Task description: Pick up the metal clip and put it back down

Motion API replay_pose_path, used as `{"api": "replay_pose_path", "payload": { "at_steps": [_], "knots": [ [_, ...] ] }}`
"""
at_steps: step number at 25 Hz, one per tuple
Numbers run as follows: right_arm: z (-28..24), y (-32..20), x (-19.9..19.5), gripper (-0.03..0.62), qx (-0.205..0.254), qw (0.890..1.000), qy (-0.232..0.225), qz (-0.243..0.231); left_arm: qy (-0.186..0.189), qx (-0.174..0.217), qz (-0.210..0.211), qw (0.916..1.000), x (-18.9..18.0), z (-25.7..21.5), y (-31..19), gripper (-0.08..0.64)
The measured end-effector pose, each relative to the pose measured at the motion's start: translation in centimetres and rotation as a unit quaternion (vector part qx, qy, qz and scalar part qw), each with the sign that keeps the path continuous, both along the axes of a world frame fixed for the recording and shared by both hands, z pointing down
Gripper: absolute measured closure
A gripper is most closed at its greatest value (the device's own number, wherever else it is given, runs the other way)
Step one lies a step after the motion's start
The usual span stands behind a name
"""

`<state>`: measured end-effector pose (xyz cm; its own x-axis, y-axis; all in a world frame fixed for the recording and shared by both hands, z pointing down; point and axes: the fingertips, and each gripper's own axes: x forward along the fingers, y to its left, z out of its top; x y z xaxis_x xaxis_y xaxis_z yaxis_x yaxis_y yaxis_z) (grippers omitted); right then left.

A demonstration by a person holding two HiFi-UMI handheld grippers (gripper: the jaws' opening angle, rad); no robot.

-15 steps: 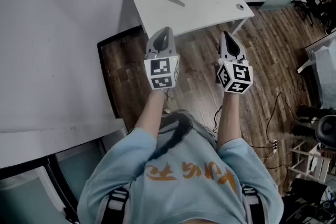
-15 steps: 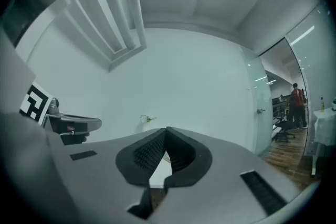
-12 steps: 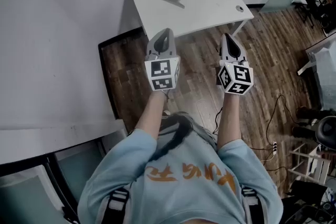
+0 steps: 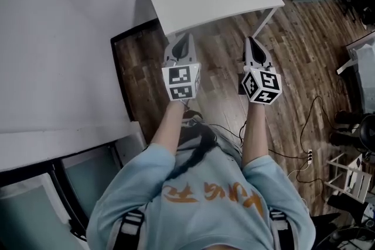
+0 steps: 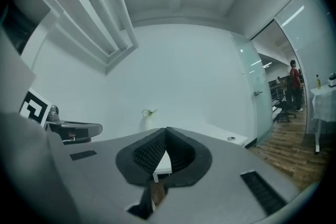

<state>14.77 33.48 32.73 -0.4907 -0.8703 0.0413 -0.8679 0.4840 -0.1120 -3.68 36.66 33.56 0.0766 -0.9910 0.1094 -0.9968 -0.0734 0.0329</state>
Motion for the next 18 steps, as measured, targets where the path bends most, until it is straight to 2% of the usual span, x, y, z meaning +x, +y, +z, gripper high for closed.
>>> {"api": "replay_pose_path", "payload": {
  "at_steps": [5,10,14,18],
  "knots": [
    [-1.3,-0.7,0.5,0.580,0.010,1.000,-0.015,-0.005,-0.009,0.016,0.005,0.9998,0.9,-1.3,-0.1,0.536],
    [-1.2,-2.3,-2.7,0.580,0.015,0.999,-0.006,-0.042,0.005,0.008,-0.015,0.9998,-1.2,-0.7,-2.1,0.536],
    [0.4,-6.1,-5.0,0.580,0.005,0.998,0.012,-0.064,0.012,0.009,-0.025,0.9996,-2.7,0.3,-6.2,0.536],
    [1.5,-12.9,-5.2,0.580,0.002,0.998,0.021,-0.062,0.022,-0.004,-0.027,0.9994,-3.6,2.3,-13.6,0.537]
  ]
}}
